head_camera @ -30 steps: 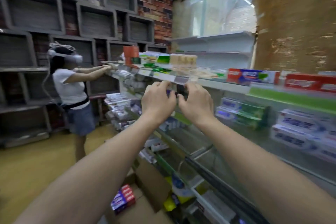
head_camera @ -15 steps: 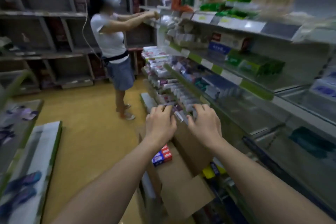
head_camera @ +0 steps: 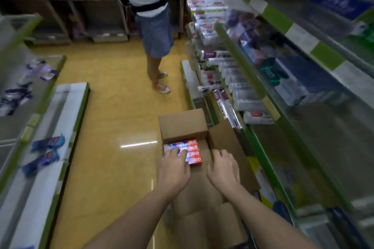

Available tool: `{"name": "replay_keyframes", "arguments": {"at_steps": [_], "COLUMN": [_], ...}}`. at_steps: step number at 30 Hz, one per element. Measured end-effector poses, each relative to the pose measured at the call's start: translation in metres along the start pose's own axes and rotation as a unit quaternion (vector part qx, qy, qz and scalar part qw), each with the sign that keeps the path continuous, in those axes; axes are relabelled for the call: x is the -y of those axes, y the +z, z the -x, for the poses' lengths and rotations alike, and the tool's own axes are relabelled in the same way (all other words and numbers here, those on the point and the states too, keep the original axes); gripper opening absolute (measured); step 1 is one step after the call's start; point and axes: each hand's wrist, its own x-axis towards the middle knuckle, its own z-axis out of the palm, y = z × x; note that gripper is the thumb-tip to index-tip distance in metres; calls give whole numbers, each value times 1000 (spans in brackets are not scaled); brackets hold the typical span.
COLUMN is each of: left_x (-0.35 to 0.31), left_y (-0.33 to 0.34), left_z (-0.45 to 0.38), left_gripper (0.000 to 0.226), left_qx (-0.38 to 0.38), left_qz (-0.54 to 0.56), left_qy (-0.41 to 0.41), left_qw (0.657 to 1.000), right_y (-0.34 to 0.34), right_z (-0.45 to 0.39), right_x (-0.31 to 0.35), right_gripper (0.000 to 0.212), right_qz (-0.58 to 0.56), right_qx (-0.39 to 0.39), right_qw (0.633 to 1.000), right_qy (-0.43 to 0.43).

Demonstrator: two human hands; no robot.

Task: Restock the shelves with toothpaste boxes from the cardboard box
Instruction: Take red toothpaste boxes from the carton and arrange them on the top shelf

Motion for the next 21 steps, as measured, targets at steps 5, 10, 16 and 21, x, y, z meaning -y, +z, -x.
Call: {"name": "replay_keyframes", "arguments": {"at_steps": [5, 10, 16, 21], "left_x": [0, 10, 31, 48], "left_y": [43, 87, 154, 201], "left_z": [-37, -71, -96, -113], "left_gripper": [39, 48, 54, 67], "left_qx": [57, 122, 206, 242], "left_qz": [-9, -8, -18, -40], "left_qy": [-44, -93, -137, -148], "left_qw": [997, 988, 969, 958], "right_y": [44, 96, 156, 206], "right_z": [-51, -96, -145, -182], "right_x": [-21, -31, -38, -45], "right_gripper": [35, 36, 41, 41], "right_qz": [3, 3, 8, -3], "right_qx": [98, 175, 218, 236], "right_qw": [995, 984, 975, 969], "right_qy": [-9, -18, -31, -67]}}
